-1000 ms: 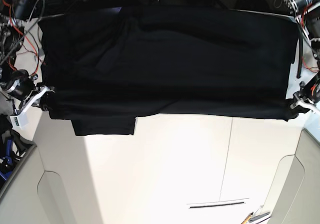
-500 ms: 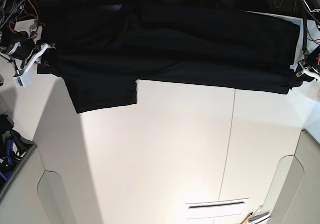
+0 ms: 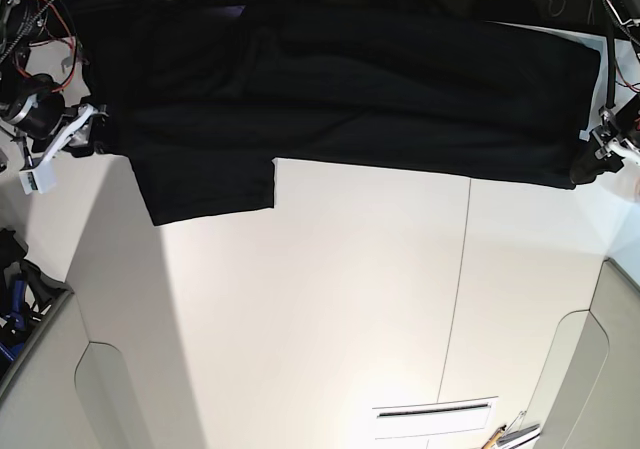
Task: Fold the T-shirt properly
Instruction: 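Lift the hem with both grippers and fold it over toward the collar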
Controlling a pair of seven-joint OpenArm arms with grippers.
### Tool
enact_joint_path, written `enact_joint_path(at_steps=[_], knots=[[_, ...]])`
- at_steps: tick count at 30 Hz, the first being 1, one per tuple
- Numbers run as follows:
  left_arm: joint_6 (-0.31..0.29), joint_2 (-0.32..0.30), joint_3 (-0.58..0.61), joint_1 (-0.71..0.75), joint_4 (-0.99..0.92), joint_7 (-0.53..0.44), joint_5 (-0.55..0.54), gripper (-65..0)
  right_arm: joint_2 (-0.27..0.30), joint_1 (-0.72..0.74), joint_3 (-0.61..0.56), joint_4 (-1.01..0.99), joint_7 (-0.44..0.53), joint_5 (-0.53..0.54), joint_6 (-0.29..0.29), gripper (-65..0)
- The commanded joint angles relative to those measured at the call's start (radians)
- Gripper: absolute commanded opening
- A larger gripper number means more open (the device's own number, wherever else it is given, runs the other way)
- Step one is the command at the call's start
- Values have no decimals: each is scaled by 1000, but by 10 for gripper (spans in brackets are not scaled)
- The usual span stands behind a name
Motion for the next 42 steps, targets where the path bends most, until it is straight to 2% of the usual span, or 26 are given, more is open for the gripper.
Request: enact_joint_path(at_steps=[1,4,10,17,21,22,23,24,25,26,29,32,42], knots=[[-16,-25,-7,-10,18,-13,-27,-369,16,31,8,19,44,9,0,-362],[-16,-24,-7,-10,18,-14,-30,-369,17,92,5,13,99,-37,1,-362],[-16,-24,-7,-10,18,-14,-30,-369,17,233,-43,-132,117,-78,1,-361],[-16,-24,-6,-10,18,-14,-30,-369,16,362,-189,-454,143,-57,1,-361],[-16,-24,-6,-10,18,-14,-30,-369,16,377,-297,-502,135,-18,1,-362],[-16,-24,-6,-10,18,-14,-31,-369,16,377,-322,-502,133,-19,1,-369],[-16,-24,-7,-10,18,-14,-30,-369,16,377,-342,-500,126,-18,1,-405],[-16,-24,-7,-10,18,-14,-30,-369,16,378,-357,-497,105,-18,1,-483],[-16,-24,-6,-10,18,-14,-30,-369,16,380,-365,-491,72,-18,1,-590],[-16,-24,-6,-10,18,-14,-31,-369,13,381,-366,-480,36,-17,1,-650],[-16,-24,-6,-10,18,-14,-30,-369,0,378,-352,-418,-61,-14,0,-650],[-16,-22,-6,-10,18,-14,-30,-369,-24,335,-343,-299,-123,45,0,-650],[-16,-19,-6,-10,18,-14,-30,-369,-195,-49,-342,262,-137,60,1,-650]])
